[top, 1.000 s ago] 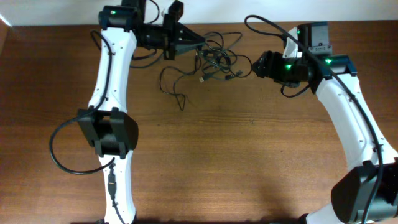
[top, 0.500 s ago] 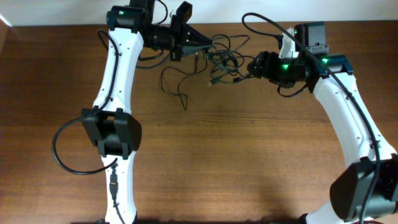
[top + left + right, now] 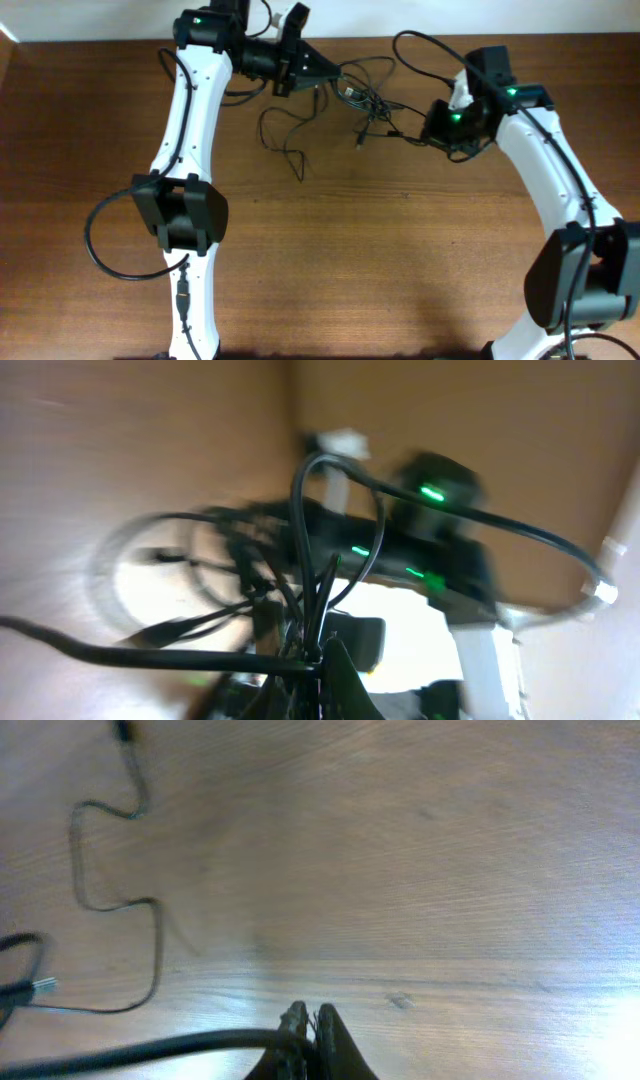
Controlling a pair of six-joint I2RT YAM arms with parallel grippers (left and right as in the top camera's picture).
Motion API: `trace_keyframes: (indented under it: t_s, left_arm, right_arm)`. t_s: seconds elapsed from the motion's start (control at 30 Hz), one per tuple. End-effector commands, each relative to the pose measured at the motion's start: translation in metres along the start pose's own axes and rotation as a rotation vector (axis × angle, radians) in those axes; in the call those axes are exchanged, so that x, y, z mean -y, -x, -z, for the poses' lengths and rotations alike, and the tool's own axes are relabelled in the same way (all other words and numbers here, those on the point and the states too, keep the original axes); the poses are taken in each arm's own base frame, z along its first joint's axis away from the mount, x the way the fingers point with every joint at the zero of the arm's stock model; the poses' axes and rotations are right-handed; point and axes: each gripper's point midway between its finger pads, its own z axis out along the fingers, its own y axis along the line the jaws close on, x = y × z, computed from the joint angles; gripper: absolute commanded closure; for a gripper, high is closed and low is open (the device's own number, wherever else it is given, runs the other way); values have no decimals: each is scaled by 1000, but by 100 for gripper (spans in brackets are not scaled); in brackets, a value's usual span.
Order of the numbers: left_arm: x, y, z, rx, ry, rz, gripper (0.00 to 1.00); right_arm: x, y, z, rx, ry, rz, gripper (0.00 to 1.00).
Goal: Untangle cables
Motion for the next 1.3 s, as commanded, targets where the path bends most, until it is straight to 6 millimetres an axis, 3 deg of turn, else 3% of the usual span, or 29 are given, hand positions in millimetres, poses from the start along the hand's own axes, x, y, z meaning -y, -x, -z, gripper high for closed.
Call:
trace_keyframes:
  t_s: [0.0, 0.13, 0.23, 0.43, 0.5, 0.63, 0.8, 0.9, 1.0, 1.1, 1.13, 1.2, 1.27]
  left_arm:
    - [-24, 24, 55, 185, 223, 5, 100]
    - [-40, 34, 82, 251, 280, 30, 100]
    - [-46, 37, 94, 277, 300, 39, 100]
    - [-52, 40, 106, 305, 322, 47, 100]
    - [-68, 44, 114, 336, 418, 60, 100]
    - [-90, 44, 127, 372, 561, 90, 100]
    - [-111, 44, 144, 408, 713, 115, 100]
    - [-125, 37, 155, 406, 814, 137, 99]
    - [-125, 33, 153, 354, 831, 68, 91]
    - [-126, 24, 149, 278, 844, -10, 69]
    - [-124, 21, 143, 240, 837, -58, 55]
    - [-116, 16, 128, 156, 794, -187, 29]
    - [-110, 11, 116, 85, 763, -296, 18]
  right_arm:
    - [71, 15, 42, 115, -264, -91, 96]
    - [109, 15, 70, 142, -368, -165, 96]
    - [127, 12, 78, 137, -414, -203, 96]
    - [136, 11, 81, 136, -444, -217, 96]
    - [149, 9, 90, 150, -520, -251, 96]
    - [154, 6, 101, 143, -527, -273, 96]
    - [130, 13, 131, 189, -436, -191, 96]
    - [78, 21, 173, 282, -244, -15, 96]
    - [49, 18, 201, 339, -136, 56, 96]
    - [22, 5, 222, 373, -25, 110, 96]
    - [15, -1, 226, 368, 12, 118, 96]
    - [9, -10, 226, 340, 43, 120, 96]
    - [8, -17, 221, 303, 46, 118, 96]
